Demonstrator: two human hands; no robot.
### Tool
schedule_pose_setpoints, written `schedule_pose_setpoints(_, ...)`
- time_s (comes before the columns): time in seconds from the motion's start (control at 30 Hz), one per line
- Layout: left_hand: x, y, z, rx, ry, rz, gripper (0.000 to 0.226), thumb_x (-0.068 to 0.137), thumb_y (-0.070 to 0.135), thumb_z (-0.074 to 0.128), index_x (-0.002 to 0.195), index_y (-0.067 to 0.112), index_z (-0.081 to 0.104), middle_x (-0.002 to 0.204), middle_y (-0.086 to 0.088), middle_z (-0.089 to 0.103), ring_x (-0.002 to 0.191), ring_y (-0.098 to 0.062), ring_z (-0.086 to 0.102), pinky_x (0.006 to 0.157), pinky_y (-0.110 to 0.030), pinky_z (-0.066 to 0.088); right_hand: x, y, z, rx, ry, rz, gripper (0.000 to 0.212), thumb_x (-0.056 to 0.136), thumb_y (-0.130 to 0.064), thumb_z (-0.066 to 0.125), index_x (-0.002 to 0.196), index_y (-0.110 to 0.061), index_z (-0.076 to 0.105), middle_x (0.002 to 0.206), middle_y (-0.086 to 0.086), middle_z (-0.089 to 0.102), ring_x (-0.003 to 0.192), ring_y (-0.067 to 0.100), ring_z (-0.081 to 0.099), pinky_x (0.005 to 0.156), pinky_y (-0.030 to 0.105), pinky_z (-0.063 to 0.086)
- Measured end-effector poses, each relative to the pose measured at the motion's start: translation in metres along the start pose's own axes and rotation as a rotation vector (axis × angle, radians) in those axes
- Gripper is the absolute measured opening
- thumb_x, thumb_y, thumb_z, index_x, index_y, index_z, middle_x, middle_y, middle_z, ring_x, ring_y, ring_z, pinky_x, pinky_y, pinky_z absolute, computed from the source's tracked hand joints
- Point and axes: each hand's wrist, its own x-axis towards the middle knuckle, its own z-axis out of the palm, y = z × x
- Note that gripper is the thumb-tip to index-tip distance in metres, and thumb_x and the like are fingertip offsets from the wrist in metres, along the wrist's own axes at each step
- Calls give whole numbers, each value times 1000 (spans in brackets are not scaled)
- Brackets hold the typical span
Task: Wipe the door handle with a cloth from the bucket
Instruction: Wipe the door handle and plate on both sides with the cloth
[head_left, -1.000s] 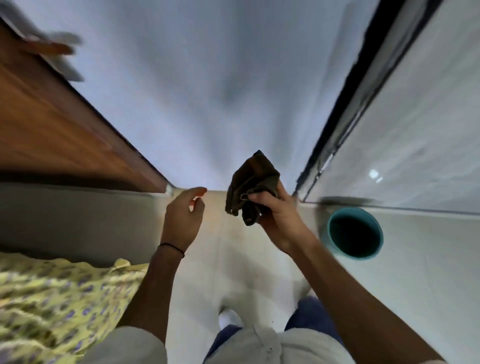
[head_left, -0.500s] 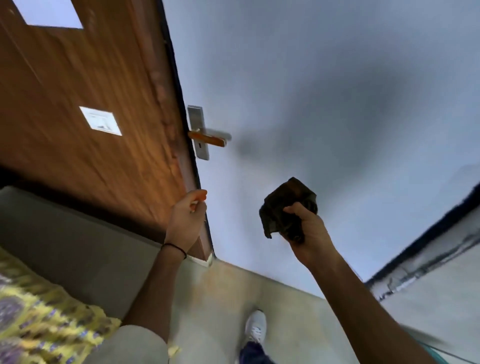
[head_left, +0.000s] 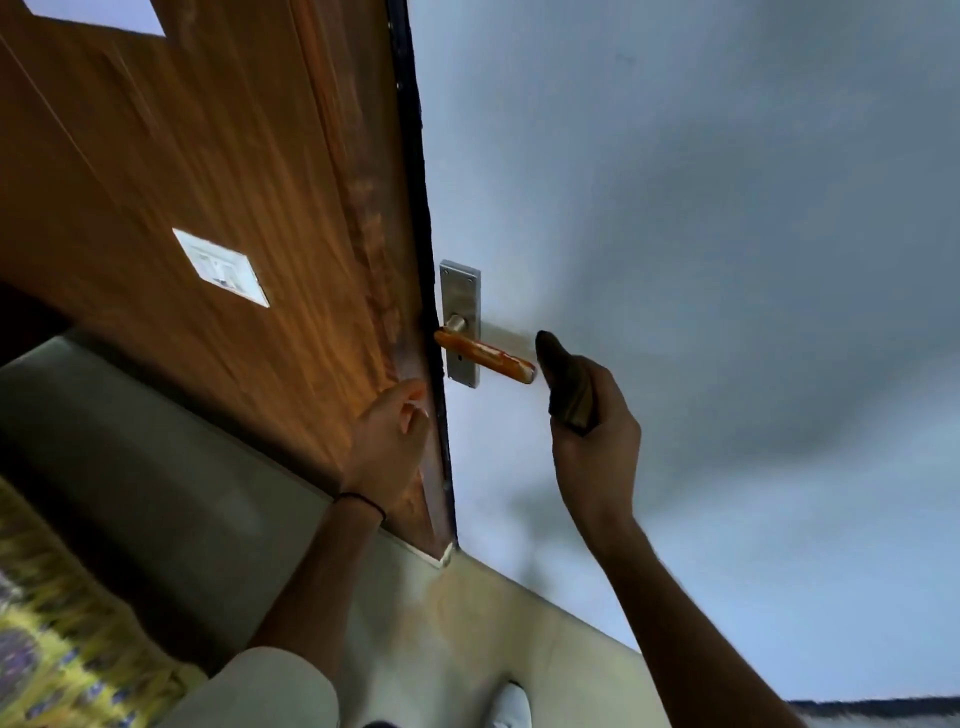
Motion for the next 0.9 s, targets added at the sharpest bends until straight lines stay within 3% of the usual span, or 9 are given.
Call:
schedule_pose_setpoints(0.07, 15, -8, 2, -6, 77, 30, 35, 94, 3, 54, 130, 4, 58, 124, -20, 65, 111, -34, 63, 95, -32, 47, 7, 5, 15, -122, 5, -95, 21, 101, -14, 52, 116, -19, 65, 109, 1, 70, 101, 18, 65, 86, 31, 54)
schedule_pose_setpoints(0.13, 28, -14, 0, 27, 249, 73, 42, 91, 7, 54, 133, 4, 52, 131, -22, 57, 112, -37, 58, 95, -41, 50, 13, 14, 30, -268, -70, -153, 38, 96, -11, 57, 133, -14, 59, 134, 3, 64, 124, 23, 58, 104, 39, 49)
schedule_pose_setpoints(0.23, 47, -19, -7, 134, 442, 124, 66, 90, 15, 58, 149, 3, 33, 157, -24, 28, 141, -38, 35, 114, -47, 36, 13, 23, 53, -452, -165, -178, 56, 87, 1, 64, 141, -11, 54, 147, 8, 55, 138, 30, 49, 111, 50, 43)
schedule_pose_setpoints(0.33, 66, -22, -10, 302, 376, 172, 77, 97, 38, 52, 158, 14, 11, 167, -16, 8, 153, -34, 17, 119, -52, 28, 10, 21, 70, -557, -101, -196, 59, 85, 3, 59, 142, -8, 53, 148, 12, 54, 141, 32, 44, 115, 53, 37)
schedule_pose_setpoints(0.43, 82, -33, -4, 347, 326, 215, 77, 101, 45, 48, 158, 15, 6, 167, -13, 9, 155, -32, 11, 122, -51, 25, 12, 15, 88, -679, -38, -223, 53, 87, -5, 50, 139, -5, 56, 142, 15, 59, 137, 35, 48, 116, 53, 35)
schedule_pose_setpoints(0.53, 94, -45, 2, 304, 311, 256, 75, 103, 40, 47, 158, 11, 5, 167, -16, 11, 155, -32, 12, 124, -49, 22, 21, 5, 111, -804, -8, -218, 49, 86, -6, 58, 135, -3, 58, 134, 17, 63, 128, 37, 56, 115, 50, 35)
schedule_pose_setpoints(0.67, 101, -55, 7, 214, 312, 334, 71, 103, 30, 49, 156, 3, 10, 164, -25, 13, 153, -38, 13, 123, -51, 22, 27, -6, 135, -862, -86, -236, 50, 93, -18, 49, 142, -5, 53, 136, 17, 61, 129, 37, 54, 116, 49, 35)
schedule_pose_setpoints(0.77, 103, -57, 10, 119, 310, 363, 73, 101, 21, 56, 155, 1, 11, 162, -29, 14, 152, -43, 12, 122, -55, 22, 20, -1, 109, -866, -190, -268, 63, 84, -5, 60, 146, -7, 49, 144, 16, 56, 137, 36, 48, 117, 49, 34)
schedule_pose_setpoints(0.9, 105, -60, 10, 19, 300, 378, 75, 99, 16, 60, 155, 3, 11, 162, -29, 13, 152, -43, 10, 121, -58, 22, 15, -1, 86, -859, -178, -211, 60, 85, -8, 53, 145, -8, 51, 144, 13, 56, 136, 36, 49, 115, 49, 35)
